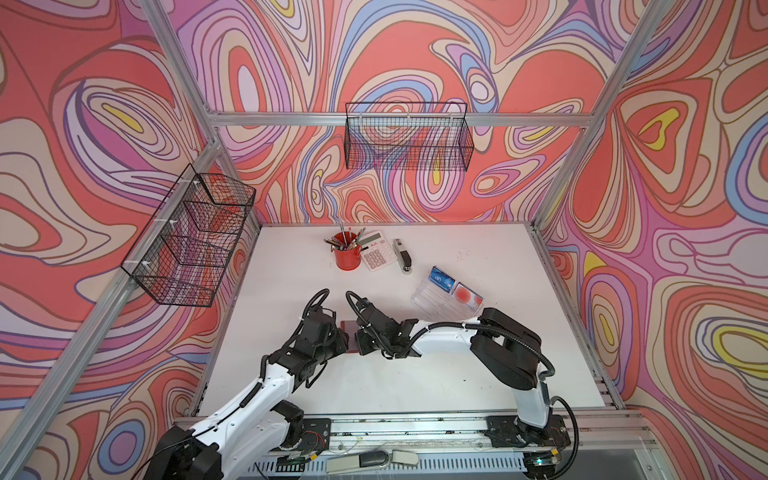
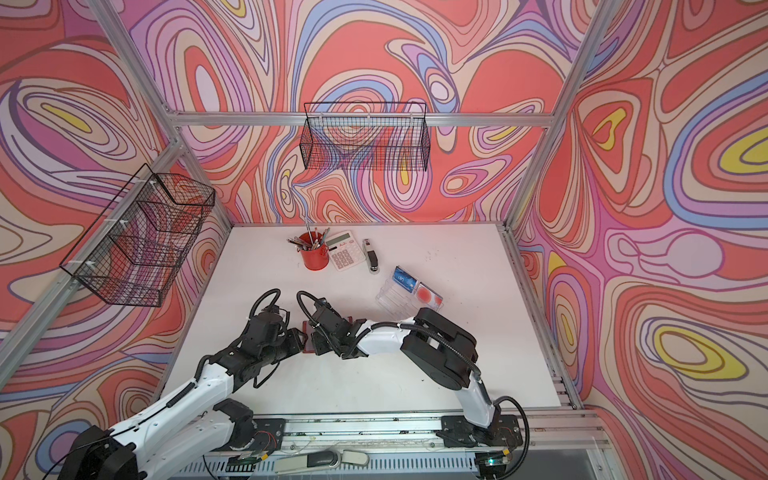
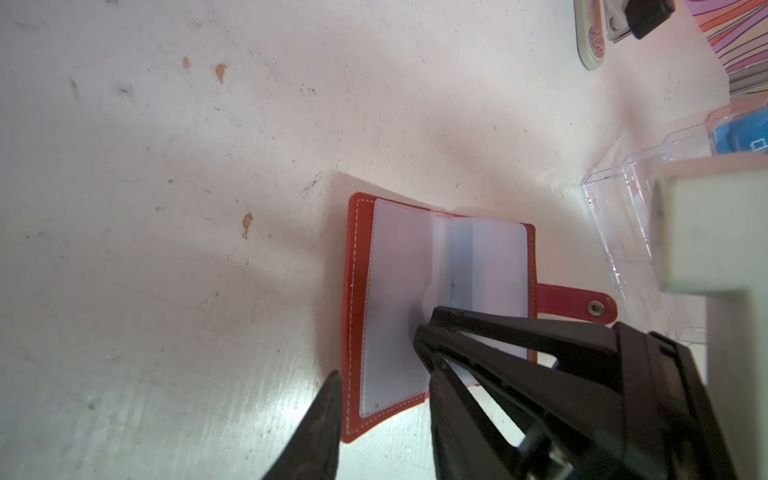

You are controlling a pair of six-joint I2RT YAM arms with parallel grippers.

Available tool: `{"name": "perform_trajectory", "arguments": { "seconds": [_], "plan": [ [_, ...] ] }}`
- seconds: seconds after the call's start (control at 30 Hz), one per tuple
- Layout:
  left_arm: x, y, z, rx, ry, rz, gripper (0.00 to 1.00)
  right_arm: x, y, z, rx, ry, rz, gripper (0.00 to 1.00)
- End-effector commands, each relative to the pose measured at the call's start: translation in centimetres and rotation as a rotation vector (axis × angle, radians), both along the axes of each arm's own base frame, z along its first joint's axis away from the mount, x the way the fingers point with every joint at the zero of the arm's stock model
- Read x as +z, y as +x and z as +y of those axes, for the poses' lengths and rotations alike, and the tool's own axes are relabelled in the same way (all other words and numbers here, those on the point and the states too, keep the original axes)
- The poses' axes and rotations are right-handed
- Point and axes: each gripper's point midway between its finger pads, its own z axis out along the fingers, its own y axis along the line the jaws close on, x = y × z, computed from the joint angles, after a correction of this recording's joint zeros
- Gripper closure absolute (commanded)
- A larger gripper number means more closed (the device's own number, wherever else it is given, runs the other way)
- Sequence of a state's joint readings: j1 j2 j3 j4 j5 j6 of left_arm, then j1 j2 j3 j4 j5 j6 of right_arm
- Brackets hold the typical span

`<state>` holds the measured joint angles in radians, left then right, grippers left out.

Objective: Put the credit cards into the card holder

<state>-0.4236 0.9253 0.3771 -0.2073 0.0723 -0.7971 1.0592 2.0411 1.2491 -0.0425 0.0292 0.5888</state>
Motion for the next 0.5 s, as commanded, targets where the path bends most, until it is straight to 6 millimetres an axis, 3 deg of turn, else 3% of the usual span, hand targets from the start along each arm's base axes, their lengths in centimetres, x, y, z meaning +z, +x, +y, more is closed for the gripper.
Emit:
{"name": "perform_trajectory", "arguments": {
  "seconds": [0.0,0.13,0.3,0.37,0.47],
  "plan": [
    [-0.7,-0.4,1.0,0.036,0.028,0.02,0.55,-1.1,-0.2,0.2,0.013,-0.021,0.03,0.82],
    [-0.7,-0.4,1.1,0.042,0.034,0.021,0.43,-1.5,-0.4,0.4,0.021,-0.026,0.041,0.82],
    [-0.7,-0.4,1.3,0.049,0.044,0.025,0.4,-0.1,-0.1,0.3,0.032,-0.028,0.009,0.82],
    [-0.5,-0.4,1.4,0.049,0.043,0.018,0.39,2.4,0.5,0.1,0.046,-0.026,-0.059,0.8],
    [-0.1,-0.9,1.7,0.053,0.05,0.018,0.32,8.3,1.0,-1.0,0.062,0.032,-0.211,0.68]
  ]
}}
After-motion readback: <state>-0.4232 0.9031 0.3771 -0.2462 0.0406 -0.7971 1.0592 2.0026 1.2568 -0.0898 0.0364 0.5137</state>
